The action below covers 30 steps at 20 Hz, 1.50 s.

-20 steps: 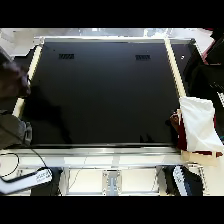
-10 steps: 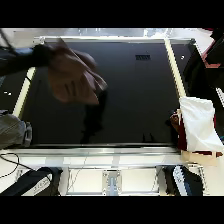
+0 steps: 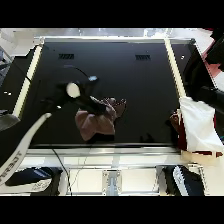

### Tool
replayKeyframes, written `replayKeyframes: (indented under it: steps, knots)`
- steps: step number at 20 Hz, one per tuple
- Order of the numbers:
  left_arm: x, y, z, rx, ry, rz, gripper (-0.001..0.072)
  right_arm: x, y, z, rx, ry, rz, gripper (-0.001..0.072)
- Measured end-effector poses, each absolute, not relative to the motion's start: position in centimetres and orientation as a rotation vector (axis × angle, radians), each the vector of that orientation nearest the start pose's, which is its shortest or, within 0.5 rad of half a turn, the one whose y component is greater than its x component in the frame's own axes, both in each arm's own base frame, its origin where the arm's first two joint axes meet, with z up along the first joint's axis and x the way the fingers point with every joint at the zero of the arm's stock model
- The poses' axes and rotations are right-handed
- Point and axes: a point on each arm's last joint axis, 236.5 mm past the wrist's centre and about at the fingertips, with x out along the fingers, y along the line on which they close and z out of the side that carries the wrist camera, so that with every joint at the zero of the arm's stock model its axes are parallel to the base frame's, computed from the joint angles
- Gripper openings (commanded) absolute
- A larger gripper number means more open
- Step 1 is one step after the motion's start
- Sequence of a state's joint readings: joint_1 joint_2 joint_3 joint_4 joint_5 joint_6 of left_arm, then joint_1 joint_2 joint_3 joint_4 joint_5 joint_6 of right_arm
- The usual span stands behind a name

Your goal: Fold the shirts.

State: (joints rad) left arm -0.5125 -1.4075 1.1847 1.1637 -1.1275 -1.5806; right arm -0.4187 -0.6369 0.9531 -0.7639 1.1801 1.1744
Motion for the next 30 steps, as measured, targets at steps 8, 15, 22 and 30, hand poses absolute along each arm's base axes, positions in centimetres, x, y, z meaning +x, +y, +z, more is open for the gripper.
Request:
replayKeyframes:
  steps: [8,15,22,30]
  knots:
    - [40.1,-22.3,8.1,-0.229,1.052,-0.463,0.0706,30.9,17.1,10.9,0.345,0.831,0.636,0.0561]
    - [45.4,-14.4,5.5,-0.304,1.044,-0.315,0.0622,28.5,28.2,-1.5,0.256,1.166,0.788,0.0561]
    - [48.6,-17.8,-3.8,-0.418,1.168,-0.441,0.0584,28.0,31.3,-1.2,0.231,1.200,0.861,0.0561]
    - [46.8,-21.9,-4.3,-0.420,1.279,-0.641,0.0586,28.9,30.5,-1.8,0.149,1.190,0.828,0.0560]
